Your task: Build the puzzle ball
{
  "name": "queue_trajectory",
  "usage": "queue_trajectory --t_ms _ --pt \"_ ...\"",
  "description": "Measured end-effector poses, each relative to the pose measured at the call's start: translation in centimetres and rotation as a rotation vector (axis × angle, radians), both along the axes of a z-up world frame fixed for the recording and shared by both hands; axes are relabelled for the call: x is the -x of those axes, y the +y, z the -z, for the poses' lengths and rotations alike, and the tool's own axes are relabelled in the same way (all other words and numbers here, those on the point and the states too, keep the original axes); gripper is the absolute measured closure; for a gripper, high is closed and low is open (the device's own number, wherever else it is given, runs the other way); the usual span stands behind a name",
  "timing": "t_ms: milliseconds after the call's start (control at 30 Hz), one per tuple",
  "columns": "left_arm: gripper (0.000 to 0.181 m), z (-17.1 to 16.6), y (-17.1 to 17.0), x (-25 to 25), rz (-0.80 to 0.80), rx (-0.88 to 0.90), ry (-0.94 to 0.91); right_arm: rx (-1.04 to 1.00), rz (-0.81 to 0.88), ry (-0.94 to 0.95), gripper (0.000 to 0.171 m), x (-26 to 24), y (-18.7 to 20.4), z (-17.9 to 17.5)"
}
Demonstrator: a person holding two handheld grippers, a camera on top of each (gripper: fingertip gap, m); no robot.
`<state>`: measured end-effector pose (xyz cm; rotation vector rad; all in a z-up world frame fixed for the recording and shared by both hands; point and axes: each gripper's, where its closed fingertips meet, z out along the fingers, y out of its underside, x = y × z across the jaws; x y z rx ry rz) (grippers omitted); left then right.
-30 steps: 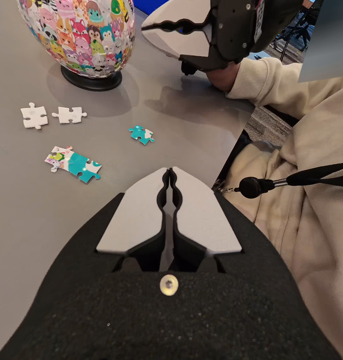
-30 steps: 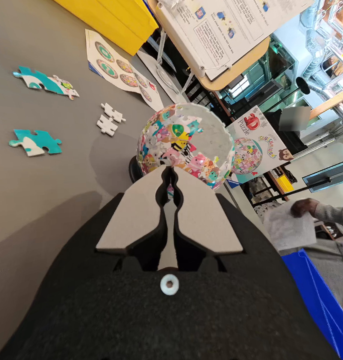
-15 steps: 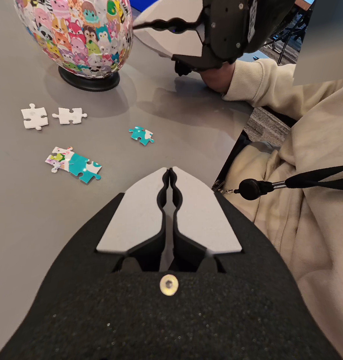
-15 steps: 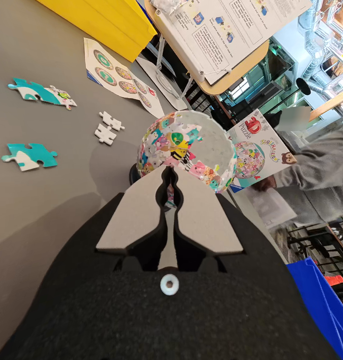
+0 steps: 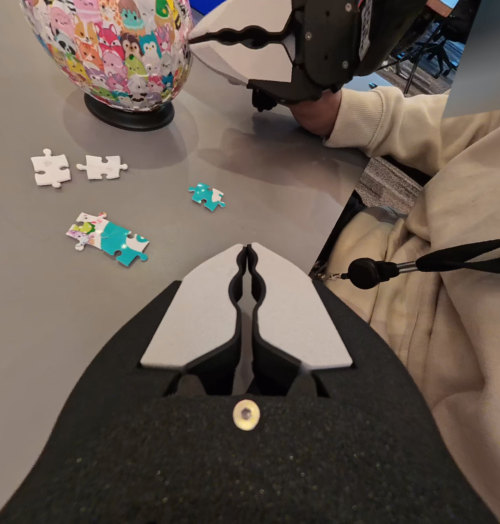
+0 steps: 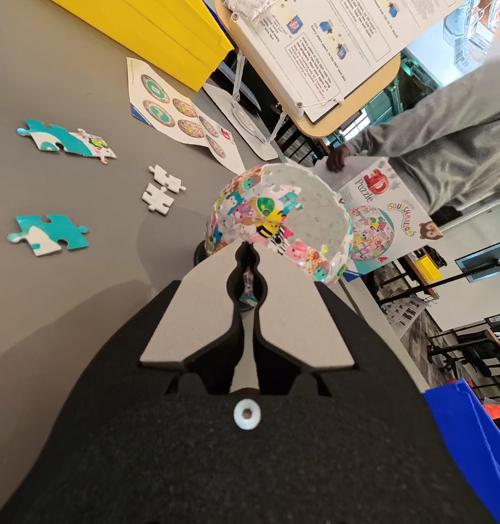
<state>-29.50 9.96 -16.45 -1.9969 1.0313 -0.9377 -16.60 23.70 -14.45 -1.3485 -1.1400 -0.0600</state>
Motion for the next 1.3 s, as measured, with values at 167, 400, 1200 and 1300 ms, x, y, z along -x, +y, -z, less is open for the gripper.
queue_trajectory --t_ms 167,400,1200,1300 --pt "0.181 0.0 0.0 0.1 -0.005 -0.008 0.004 -0.022 0.012 0.034 0.171 -0.8 -0.6 -0.7" --pt "0.181 -0.1 0.0 0.0 0.0 -0.005 0.003 -0.017 0.059 0.065 0.171 -1.5 1.1 -1.1" --pt "0.181 0.2 0.0 0.1 -0.001 -0.003 0.013 0.02 0.078 0.115 0.171 -2.3 2.0 -1.2" --pt "0.181 0.3 0.0 0.0 0.002 0.002 0.013 0.031 0.075 0.106 0.171 -2.1 2.3 -1.0"
